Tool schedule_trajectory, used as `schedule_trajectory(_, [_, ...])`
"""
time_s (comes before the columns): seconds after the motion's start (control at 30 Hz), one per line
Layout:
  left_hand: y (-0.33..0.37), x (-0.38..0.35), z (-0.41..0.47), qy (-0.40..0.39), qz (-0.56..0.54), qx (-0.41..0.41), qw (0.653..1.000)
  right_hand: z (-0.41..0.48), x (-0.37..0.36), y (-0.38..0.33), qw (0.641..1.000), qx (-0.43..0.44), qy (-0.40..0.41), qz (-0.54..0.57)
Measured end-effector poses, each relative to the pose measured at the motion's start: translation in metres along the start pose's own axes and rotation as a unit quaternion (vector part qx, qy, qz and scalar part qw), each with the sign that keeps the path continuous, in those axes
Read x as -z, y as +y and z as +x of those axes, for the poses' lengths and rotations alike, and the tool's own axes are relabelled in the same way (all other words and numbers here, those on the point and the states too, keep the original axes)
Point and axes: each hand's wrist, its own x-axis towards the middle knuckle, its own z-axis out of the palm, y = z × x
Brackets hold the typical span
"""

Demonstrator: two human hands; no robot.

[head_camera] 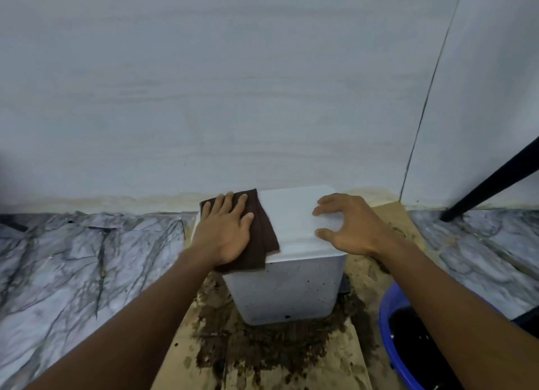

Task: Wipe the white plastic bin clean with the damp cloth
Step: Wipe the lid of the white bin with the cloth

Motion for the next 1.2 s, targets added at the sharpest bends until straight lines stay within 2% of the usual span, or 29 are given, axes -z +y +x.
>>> schedule_trajectory(0.1, [0.046,-0.003,0.006,-0.001,-0.002,-0.023,1.000,0.000,0.001,0.000,1.000,-0.001,0.010,-0.004])
schedule_trajectory(0.2, [0.072,-0.015,-0.016,0.023,0.009,-0.101,0.995,0.002,0.003,-0.005,1.000,0.007,0.012,-0.015])
schedule_trajectory(0.33, [0.036,-0.017,-0.037,0.040,0.040,-0.206,0.977,0.004,0.002,-0.012,1.000,0.006,0.008,-0.015])
schedule_trajectory(0.43, [-0.011,-0.007,-0.039,0.041,0.036,-0.206,0.977,0.003,-0.003,-0.018,1.000,0.018,-0.001,-0.024])
schedule_trajectory(0.57, [-0.061,0.000,-0.043,0.034,0.007,-0.198,0.980,0.004,-0.017,-0.028,0.995,0.063,-0.057,-0.053])
schedule_trajectory(0.67, [-0.078,-0.003,-0.047,0.036,-0.028,-0.195,0.980,0.006,-0.019,-0.030,0.997,0.058,-0.046,-0.019])
schedule_trajectory(0.73, [-0.073,-0.007,-0.048,0.056,-0.041,-0.181,0.981,0.006,-0.016,-0.025,0.998,0.043,-0.040,0.004])
schedule_trajectory(0.87, [-0.029,-0.016,-0.045,0.097,0.024,-0.140,0.985,0.006,-0.012,-0.016,0.999,0.027,-0.028,0.004])
schedule_trajectory(1.03, [0.026,-0.024,-0.032,0.078,0.066,-0.208,0.973,0.006,-0.013,-0.017,0.999,0.035,-0.030,-0.001])
schedule_trajectory(1.2, [-0.018,-0.004,-0.030,0.034,0.021,-0.247,0.968,0.003,-0.011,-0.017,0.999,0.040,-0.027,0.020])
